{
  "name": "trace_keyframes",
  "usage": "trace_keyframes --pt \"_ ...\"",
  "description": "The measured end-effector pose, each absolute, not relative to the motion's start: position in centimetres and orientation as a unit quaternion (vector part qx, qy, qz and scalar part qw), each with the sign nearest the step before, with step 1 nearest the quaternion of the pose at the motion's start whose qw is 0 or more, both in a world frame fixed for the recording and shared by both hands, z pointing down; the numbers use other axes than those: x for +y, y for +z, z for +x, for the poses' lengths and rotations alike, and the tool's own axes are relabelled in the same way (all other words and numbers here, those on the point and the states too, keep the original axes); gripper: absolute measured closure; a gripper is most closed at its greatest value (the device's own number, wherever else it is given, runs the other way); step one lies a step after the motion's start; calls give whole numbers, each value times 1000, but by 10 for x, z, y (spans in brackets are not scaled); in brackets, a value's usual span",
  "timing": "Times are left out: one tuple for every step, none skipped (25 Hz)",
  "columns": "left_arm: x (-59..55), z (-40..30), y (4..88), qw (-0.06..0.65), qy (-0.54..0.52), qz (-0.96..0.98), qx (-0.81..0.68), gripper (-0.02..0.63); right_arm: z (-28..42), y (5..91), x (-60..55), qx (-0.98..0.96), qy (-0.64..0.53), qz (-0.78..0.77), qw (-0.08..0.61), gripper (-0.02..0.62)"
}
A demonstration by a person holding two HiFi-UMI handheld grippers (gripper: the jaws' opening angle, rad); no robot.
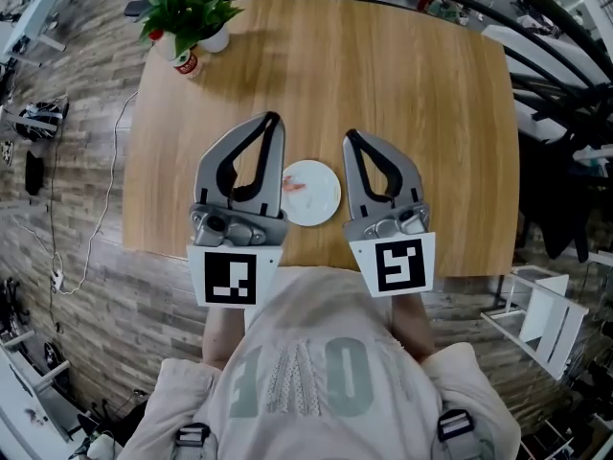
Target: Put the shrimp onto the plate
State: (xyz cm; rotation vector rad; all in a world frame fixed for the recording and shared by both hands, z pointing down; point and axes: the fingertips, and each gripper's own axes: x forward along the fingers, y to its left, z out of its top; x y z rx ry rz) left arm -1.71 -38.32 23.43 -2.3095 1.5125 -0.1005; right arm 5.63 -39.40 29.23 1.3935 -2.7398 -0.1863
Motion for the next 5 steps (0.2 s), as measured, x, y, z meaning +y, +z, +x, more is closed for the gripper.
trace_keyframes --pt "-383 -17 236 187 -38 -822 537 597 56 293 -394 -889 -60 453 31 576" --pt "-383 -18 238 186 -41 -822 537 597 56 294 -394 -889 -59 453 32 576" --pt "-384 -18 238 185 -42 -822 537 597 56 295 -394 -889 -59 452 34 577" --pt "-384 -19 239 184 -43 -822 536 597 56 296 -394 -890 -59 452 37 576" --pt "-384 -19 239 184 -44 -822 536 597 56 297 -394 -890 -58 451 40 577"
